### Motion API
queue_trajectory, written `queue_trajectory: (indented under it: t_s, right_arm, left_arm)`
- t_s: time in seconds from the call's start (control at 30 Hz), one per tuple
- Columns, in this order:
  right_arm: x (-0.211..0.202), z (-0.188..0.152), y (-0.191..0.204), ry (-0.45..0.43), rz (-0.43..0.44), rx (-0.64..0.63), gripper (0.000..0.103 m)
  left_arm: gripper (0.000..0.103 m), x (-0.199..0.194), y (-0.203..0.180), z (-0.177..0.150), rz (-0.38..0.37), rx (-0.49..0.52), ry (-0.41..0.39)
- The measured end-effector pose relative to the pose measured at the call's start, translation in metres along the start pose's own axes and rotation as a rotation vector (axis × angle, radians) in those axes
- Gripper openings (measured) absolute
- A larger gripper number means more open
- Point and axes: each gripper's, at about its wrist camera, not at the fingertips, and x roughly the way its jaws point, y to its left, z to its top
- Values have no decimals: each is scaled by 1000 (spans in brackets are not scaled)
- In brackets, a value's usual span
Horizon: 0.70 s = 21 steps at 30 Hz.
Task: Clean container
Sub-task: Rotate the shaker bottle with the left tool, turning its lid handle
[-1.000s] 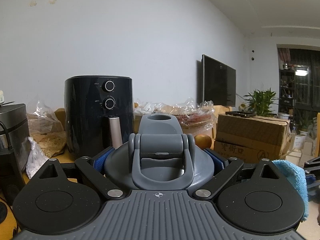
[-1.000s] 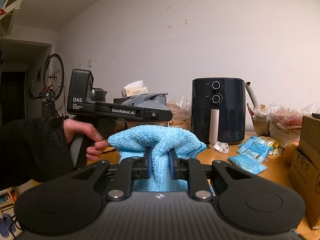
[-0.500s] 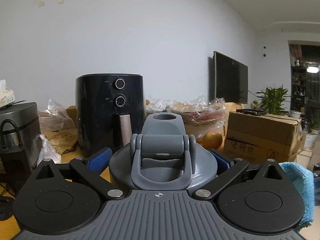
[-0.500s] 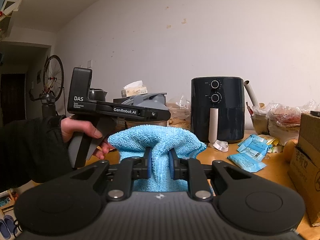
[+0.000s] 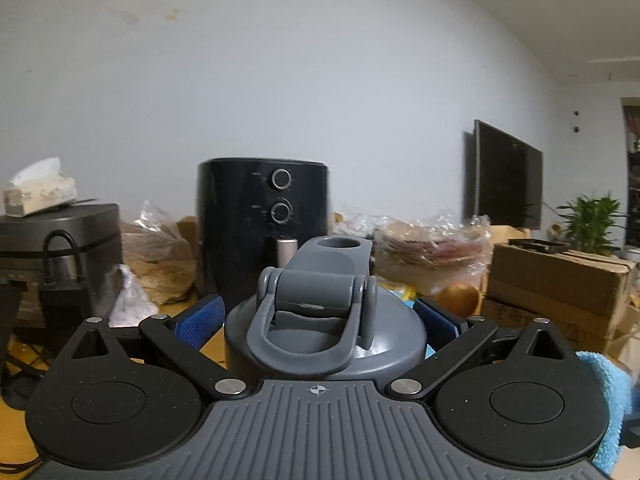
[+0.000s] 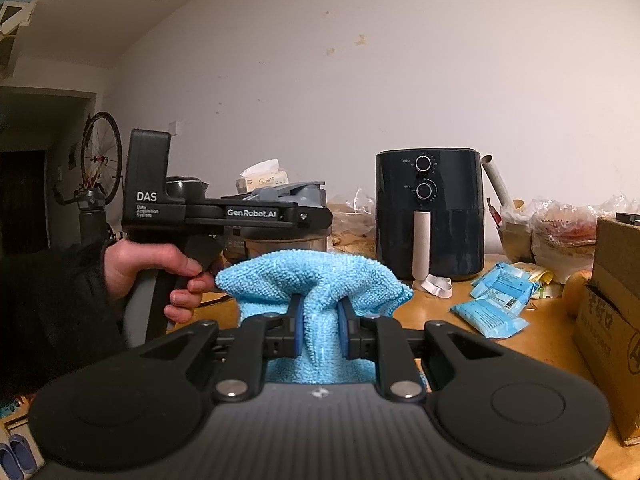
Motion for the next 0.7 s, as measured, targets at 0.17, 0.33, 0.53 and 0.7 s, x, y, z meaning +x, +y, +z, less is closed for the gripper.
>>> queue_trajectory:
  t_s: [0.17, 0.33, 0.53, 0.7]
  right_arm:
    - [1, -1, -1, 7, -9, 7, 14]
    - [1, -1, -1, 9, -13, 8, 14]
    - [2, -1, -1, 11, -20, 10, 15]
    - [2, -2, -2, 17, -26, 14, 15]
  left_arm:
    - [103, -3, -16, 0, 85, 28, -16]
    - [103, -1, -28, 1, 149, 9, -22]
    - [103, 5, -37, 0, 269, -37, -14]
    - [103, 7, -45, -1, 349, -53, -9]
